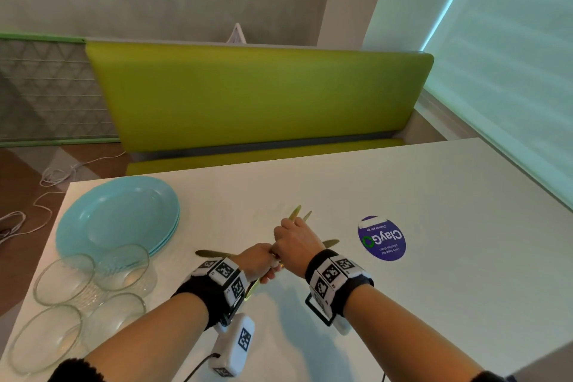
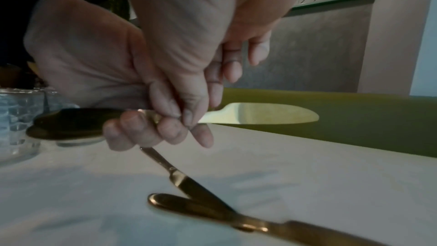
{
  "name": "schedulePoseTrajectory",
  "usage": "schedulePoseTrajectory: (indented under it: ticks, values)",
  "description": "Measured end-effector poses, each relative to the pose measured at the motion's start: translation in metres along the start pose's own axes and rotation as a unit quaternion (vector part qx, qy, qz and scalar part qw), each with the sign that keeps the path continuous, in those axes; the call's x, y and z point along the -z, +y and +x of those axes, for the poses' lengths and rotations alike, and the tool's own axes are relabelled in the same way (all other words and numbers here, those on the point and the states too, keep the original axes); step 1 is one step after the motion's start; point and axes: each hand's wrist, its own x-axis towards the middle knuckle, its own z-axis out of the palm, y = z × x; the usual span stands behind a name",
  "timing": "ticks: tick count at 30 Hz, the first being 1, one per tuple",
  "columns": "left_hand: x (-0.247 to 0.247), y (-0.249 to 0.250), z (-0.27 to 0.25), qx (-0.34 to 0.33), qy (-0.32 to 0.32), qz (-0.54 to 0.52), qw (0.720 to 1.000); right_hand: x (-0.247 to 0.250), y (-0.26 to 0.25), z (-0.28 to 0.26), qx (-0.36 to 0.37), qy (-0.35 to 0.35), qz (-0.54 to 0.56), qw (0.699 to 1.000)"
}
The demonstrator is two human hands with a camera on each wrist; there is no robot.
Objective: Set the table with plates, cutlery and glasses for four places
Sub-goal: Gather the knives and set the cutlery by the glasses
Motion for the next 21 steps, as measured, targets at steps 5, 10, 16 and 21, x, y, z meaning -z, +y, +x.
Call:
schedulePoseTrajectory:
  ticks: [5, 10, 16, 21]
  values:
    - [0.016, -0.011, -0.003, 0.013, 0.07, 0.005, 0.997, -0.016, -0.014, -0.002, -0.111, 0.039, 0.121, 0.986]
    - [0.041, -0.024, -0.008, 0.026, 0.108, -0.017, 0.994, -0.043, -0.011, -0.017, -0.332, -0.074, 0.26, 0.904]
    - [0.055, -0.034, -0.014, 0.019, 0.115, 0.006, 0.993, -0.054, -0.023, -0.003, -0.496, -0.161, 0.412, 0.747]
    - [0.059, -0.038, -0.019, 0.024, 0.102, 0.017, 0.994, -0.057, -0.033, 0.008, -0.545, -0.152, 0.473, 0.675]
